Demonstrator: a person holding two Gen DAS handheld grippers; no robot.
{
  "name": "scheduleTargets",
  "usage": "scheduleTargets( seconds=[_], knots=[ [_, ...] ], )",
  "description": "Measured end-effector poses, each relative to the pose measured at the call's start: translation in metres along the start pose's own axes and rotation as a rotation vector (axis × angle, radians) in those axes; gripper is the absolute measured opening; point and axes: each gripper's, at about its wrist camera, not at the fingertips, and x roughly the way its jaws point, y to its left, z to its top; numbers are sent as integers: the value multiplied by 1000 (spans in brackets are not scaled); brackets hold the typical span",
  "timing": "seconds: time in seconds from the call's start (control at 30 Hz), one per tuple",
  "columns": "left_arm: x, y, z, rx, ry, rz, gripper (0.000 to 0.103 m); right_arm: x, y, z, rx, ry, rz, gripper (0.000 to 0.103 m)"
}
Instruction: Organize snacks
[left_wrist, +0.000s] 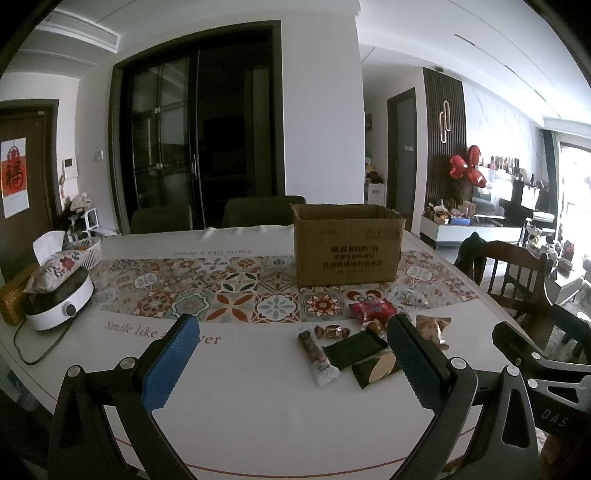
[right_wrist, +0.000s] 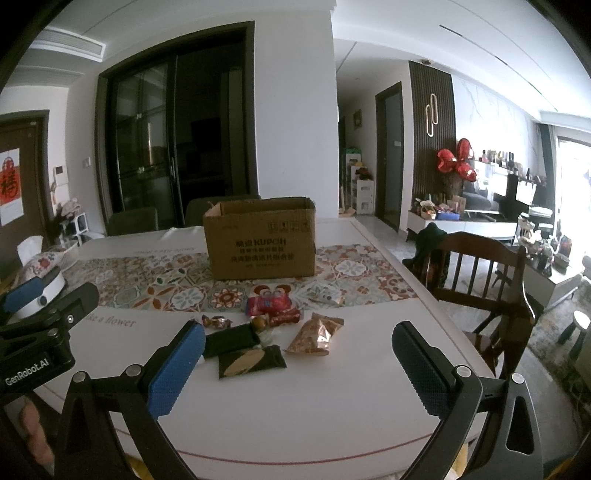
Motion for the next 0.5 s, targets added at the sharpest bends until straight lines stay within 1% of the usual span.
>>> scheduleTargets(
  seconds=[0.2, 0.33, 0.5],
  knots=[
    [4, -5, -4, 4, 10, -4, 103, 5, 0, -3, 5, 18, -1, 102],
    [15, -6, -9, 11, 42, -32, 103, 17, 3, -8, 12, 40, 2, 102],
    [30, -8, -13, 19, 74, -33, 103, 29, -2, -10, 20, 77, 6, 102]
  ],
)
